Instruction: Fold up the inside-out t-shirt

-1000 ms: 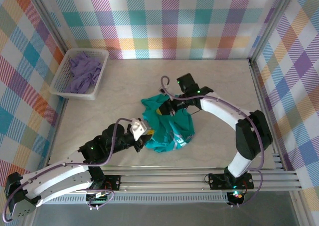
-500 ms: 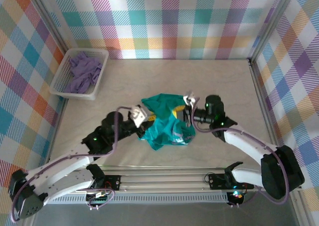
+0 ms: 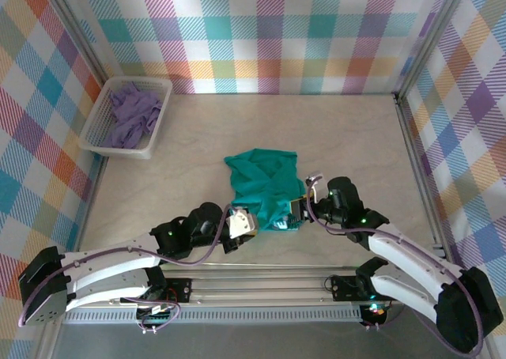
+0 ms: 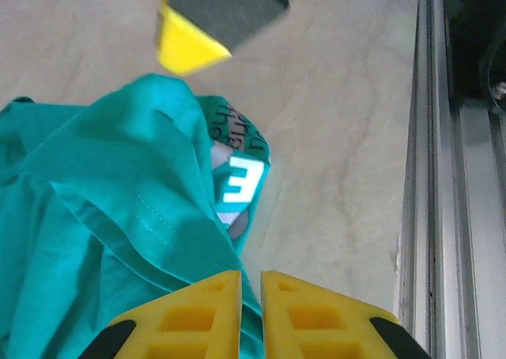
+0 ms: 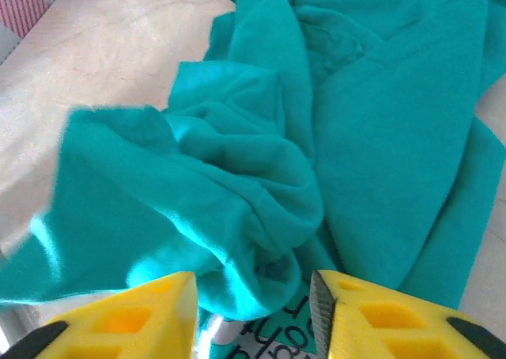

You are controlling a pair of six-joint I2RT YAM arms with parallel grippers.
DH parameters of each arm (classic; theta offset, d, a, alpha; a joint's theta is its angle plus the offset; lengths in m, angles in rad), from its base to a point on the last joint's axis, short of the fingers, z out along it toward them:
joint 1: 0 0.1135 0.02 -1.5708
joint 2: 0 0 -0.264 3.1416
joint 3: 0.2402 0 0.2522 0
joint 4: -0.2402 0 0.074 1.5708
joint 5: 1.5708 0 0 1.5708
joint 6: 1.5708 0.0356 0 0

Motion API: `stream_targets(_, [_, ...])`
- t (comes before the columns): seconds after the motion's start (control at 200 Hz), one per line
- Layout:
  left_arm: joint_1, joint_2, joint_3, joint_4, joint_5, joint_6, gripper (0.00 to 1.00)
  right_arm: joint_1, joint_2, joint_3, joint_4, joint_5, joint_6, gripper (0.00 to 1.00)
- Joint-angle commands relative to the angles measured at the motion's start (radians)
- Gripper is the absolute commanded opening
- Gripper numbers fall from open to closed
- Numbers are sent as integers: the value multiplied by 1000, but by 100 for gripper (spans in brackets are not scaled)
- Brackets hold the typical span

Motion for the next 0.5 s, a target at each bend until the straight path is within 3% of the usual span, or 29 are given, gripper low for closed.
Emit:
stream_targets(0.0, [-22, 1, -20, -9, -19, 18, 15, 26, 9, 108, -131, -25, -56, 51])
stream_targets(0.245, [-23, -11, -17, -18, -28, 2, 15, 101, 283, 365, -307, -121, -275, 69])
stream_targets(0.495, [-22, -96, -75, 29, -53, -82, 19, 124, 459, 477, -346, -155, -374, 71])
